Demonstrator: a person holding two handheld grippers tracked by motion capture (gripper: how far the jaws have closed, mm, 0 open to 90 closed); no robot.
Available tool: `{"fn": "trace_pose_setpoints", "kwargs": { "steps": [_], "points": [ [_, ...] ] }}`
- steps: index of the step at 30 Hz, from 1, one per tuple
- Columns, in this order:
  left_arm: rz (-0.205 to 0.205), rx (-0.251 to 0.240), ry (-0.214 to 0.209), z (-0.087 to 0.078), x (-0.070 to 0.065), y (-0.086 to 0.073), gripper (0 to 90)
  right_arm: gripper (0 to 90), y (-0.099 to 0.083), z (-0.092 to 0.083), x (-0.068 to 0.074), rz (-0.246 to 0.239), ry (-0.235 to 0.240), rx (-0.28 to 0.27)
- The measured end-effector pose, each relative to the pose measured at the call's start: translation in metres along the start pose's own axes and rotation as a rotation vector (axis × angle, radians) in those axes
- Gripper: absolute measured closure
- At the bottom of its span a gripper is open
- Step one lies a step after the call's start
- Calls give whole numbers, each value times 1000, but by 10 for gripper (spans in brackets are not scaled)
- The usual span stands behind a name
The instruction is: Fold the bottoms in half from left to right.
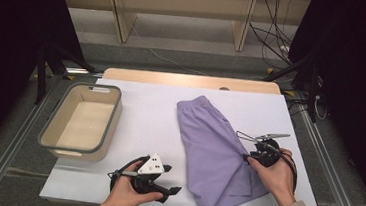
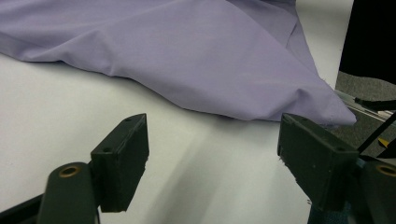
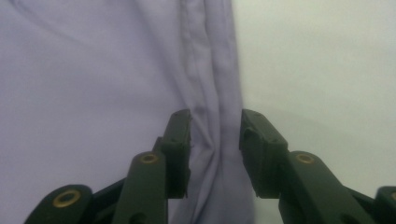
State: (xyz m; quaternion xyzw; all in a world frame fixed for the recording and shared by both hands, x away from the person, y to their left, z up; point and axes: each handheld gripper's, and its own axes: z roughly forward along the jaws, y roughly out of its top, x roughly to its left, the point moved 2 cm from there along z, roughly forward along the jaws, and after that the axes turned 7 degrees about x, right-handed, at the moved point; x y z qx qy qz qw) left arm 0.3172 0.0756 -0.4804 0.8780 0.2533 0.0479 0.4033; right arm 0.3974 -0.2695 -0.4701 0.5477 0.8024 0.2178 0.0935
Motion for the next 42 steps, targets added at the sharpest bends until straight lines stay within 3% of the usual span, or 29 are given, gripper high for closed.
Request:
{"fn": "trace_pose_setpoints", "kwargs": {
  "steps": [12,22,26,42],
  "points": [
    [6,2,1,1,0,0,248,673,-38,-15,16,35,38,92],
    [6,5,2,1,0,0,248,826,-48,-15,22,49,64,149],
    [9,6,4,1,0,0,248,899,-49,-15,22,40,71,162],
    [13,8,7,2,0,0,248,900,-46,-34,0,48,27,142]
  ]
}}
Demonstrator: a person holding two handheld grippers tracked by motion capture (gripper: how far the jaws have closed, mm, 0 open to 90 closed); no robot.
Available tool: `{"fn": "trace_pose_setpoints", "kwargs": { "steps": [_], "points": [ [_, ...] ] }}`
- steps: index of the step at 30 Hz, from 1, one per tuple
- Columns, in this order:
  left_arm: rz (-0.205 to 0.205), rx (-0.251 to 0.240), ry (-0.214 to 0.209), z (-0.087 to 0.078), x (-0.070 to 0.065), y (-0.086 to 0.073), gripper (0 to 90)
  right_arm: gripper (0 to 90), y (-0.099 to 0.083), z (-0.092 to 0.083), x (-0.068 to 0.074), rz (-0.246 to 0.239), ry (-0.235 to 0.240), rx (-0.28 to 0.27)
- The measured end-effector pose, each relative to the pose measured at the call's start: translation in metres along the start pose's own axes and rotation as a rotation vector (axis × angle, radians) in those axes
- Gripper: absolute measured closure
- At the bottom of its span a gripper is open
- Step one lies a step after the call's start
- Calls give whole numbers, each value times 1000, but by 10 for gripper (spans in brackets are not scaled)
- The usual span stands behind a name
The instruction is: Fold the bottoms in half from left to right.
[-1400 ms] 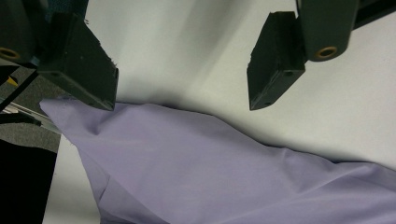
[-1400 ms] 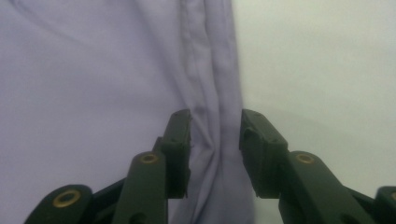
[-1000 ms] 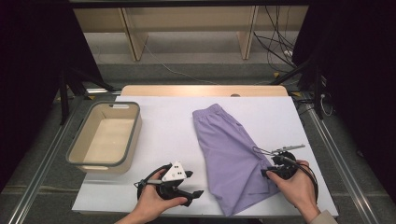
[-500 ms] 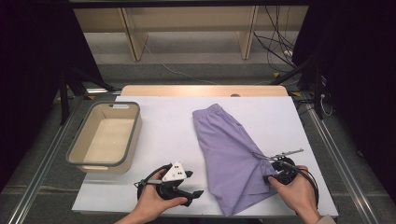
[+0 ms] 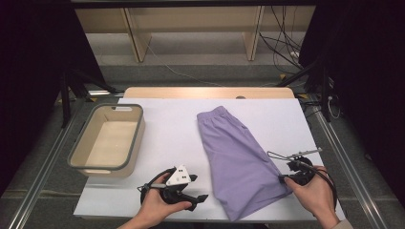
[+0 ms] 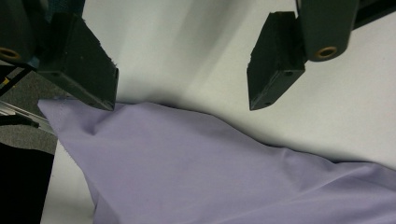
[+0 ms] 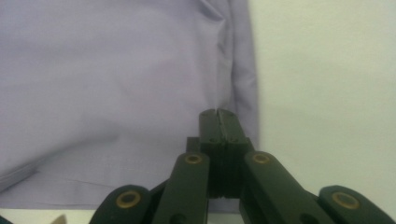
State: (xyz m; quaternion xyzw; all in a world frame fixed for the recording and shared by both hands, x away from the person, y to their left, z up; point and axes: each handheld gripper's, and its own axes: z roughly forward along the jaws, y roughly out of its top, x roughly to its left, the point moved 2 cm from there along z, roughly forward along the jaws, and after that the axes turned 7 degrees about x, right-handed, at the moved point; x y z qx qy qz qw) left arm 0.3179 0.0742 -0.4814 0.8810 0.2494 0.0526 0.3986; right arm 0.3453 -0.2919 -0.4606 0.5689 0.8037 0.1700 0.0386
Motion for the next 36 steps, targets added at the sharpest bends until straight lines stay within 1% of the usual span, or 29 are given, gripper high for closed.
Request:
{"fn": "trace_pose_setpoints", "kwargs": {
  "steps": [5,9,11,13,15,18,19,22,25,27,30,32,36],
  "points": [
    [-2,-3,-2,0,0,0,253,900,1,0,-5,-22,-15,6],
    [5,-2,-2,0,0,0,259,900,0,6,-9,-55,-45,32],
    [6,-3,-3,1,0,0,261,898,-1,10,-10,-63,-44,51],
    [7,-1,-3,1,0,0,263,856,-1,12,-9,-71,-54,54],
    [10,-2,-5,2,0,0,265,795,2,9,-8,-84,-58,27],
    [9,-1,-5,2,-1,0,268,713,9,4,-4,-107,-72,-51],
    [9,-2,-5,3,-1,0,270,703,12,4,-3,-122,-71,-83],
    [11,1,-9,4,-2,1,274,713,23,5,3,-138,-57,-149],
    [11,-2,-10,4,-2,1,278,711,36,13,8,-153,-49,-184],
    [13,5,-10,5,-2,1,281,713,46,20,8,-163,-68,-202],
    [14,6,-13,5,-2,0,283,742,58,31,8,-168,-61,-209],
    [11,5,-11,5,-2,0,285,779,63,36,10,-176,-57,-201],
    [8,6,-12,4,-2,0,292,895,70,42,10,-179,-53,-195]
  ]
}}
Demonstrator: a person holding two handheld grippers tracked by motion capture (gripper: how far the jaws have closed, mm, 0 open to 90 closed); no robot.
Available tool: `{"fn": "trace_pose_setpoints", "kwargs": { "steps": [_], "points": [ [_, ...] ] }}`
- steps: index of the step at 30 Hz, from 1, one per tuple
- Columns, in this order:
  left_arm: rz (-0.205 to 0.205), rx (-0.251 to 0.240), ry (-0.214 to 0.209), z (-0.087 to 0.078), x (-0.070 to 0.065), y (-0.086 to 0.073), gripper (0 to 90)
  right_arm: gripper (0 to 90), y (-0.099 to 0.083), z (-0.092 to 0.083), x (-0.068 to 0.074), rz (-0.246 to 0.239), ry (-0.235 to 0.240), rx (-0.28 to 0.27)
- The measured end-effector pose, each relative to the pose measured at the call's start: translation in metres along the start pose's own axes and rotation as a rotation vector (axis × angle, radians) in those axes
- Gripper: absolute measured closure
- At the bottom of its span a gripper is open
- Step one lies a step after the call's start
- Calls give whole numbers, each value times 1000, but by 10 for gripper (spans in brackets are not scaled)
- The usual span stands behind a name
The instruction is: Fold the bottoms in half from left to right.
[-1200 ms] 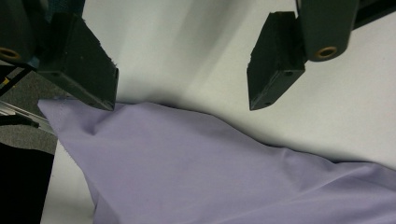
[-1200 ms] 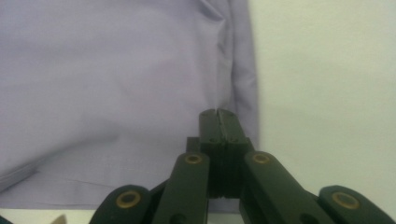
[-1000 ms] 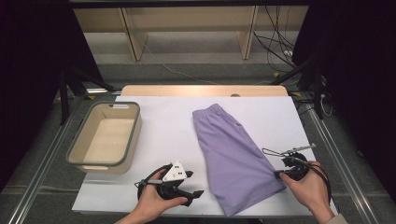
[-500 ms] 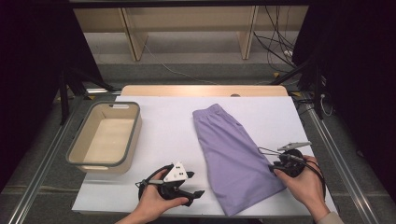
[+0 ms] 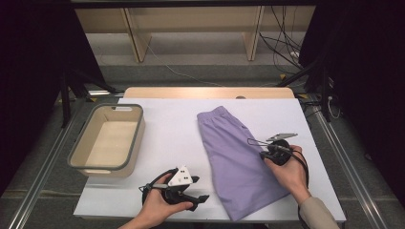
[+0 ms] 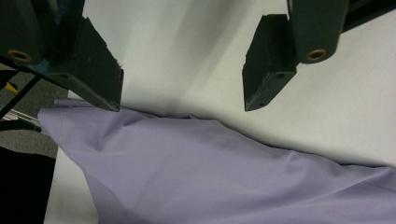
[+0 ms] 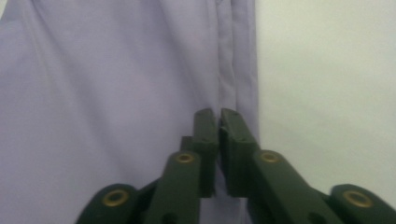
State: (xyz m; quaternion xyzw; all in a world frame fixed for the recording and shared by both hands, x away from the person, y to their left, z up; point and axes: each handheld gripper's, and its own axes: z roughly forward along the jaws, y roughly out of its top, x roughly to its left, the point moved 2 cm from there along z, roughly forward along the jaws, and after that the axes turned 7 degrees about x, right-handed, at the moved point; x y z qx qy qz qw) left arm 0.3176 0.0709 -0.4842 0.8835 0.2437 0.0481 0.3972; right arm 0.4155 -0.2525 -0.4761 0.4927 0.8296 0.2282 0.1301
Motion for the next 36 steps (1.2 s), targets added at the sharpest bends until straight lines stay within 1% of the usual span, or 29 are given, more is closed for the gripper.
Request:
{"fn": "trace_pose_setpoints", "kwargs": {
  "steps": [5,10,14,16,19,20,23,24,26,28,29,32,36],
  "points": [
    [1,1,0,0,0,0,295,900,1,2,-8,26,-18,-2],
    [2,0,-1,0,0,0,296,900,-2,5,-12,43,-34,5],
    [2,1,-1,0,-1,0,297,900,-5,10,-13,41,-42,18],
    [0,0,0,0,-1,0,297,899,-5,11,-13,39,-46,16],
    [-3,-3,-3,-1,0,0,296,823,-6,10,-13,47,-46,1],
    [-3,-4,-3,-1,0,0,296,799,-6,8,-13,53,-44,-11],
    [-5,-11,-4,-3,0,0,294,686,-7,0,-11,46,-46,-70],
    [-8,-13,-6,-3,0,0,294,639,-8,-5,-10,31,-47,-102],
    [-12,-17,-8,-4,1,0,293,565,-11,-10,-8,2,-43,-137],
    [-14,-23,-4,-4,1,0,290,493,-16,-15,-7,-3,-24,-167],
    [-13,-24,-4,-5,2,0,289,461,-18,-17,-6,5,-11,-179],
    [-12,-29,-2,-6,3,0,284,385,-27,-20,-3,-1,30,-211],
    [-15,-39,0,-7,4,0,278,320,-38,-24,3,-7,51,-236]
  ]
}}
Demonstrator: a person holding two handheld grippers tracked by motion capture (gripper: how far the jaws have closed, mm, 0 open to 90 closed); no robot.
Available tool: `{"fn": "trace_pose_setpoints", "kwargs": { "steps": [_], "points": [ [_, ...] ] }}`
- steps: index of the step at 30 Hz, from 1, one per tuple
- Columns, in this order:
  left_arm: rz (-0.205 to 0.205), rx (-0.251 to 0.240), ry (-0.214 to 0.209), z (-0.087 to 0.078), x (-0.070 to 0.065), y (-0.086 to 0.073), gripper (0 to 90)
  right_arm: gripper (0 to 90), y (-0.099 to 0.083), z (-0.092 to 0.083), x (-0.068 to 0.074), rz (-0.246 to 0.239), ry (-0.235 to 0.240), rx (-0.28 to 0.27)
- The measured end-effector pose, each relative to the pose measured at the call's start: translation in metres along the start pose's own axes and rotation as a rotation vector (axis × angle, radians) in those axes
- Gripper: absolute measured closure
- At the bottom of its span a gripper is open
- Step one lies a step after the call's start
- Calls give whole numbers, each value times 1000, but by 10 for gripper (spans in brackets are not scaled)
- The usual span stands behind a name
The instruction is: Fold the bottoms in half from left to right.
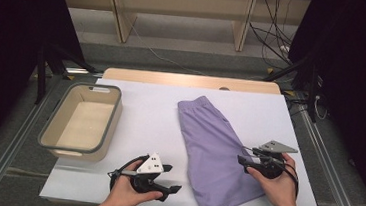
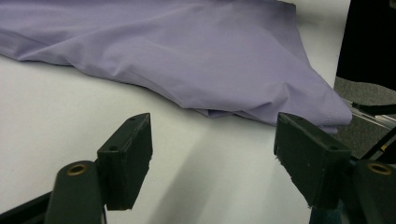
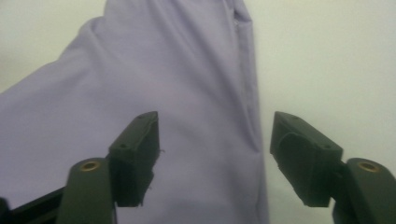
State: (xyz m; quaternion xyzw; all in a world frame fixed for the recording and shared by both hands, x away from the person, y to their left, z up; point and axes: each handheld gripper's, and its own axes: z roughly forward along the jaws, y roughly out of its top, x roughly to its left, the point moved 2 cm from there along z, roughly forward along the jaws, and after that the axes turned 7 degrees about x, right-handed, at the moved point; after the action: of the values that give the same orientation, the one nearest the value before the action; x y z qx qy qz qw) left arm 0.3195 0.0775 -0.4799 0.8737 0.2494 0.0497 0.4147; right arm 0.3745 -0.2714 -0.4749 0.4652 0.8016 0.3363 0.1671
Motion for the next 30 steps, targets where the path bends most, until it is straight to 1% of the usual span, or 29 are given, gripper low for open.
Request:
{"fn": "trace_pose_setpoints", "kwargs": {
  "steps": [2,4,7,11,16,19,22,24,25,30],
  "points": [
    [-6,-3,2,0,1,0,275,297,-3,-4,3,-6,1,-16],
    [-10,-5,4,-1,2,0,272,281,-5,-6,5,2,3,-34],
    [-17,-9,1,-1,2,0,267,264,-6,-9,10,0,18,-48],
    [-21,-11,-3,-2,4,-1,262,239,-4,-9,15,-31,32,-55],
    [-22,-13,0,-4,4,-1,261,237,-1,-7,19,-50,31,-64],
    [-20,-11,4,-4,5,-1,261,231,-1,-7,20,-56,30,-72],
    [-19,-14,8,-4,4,-1,261,224,-1,-8,19,-52,31,-85],
    [-17,-11,9,-3,4,-1,261,219,-2,-10,18,-63,31,-84],
    [-13,-9,10,-3,4,-1,261,219,-2,-11,18,-60,30,-94],
    [-14,-9,10,-3,4,-1,261,219,-1,-13,18,-56,26,-109]
  ]
}}
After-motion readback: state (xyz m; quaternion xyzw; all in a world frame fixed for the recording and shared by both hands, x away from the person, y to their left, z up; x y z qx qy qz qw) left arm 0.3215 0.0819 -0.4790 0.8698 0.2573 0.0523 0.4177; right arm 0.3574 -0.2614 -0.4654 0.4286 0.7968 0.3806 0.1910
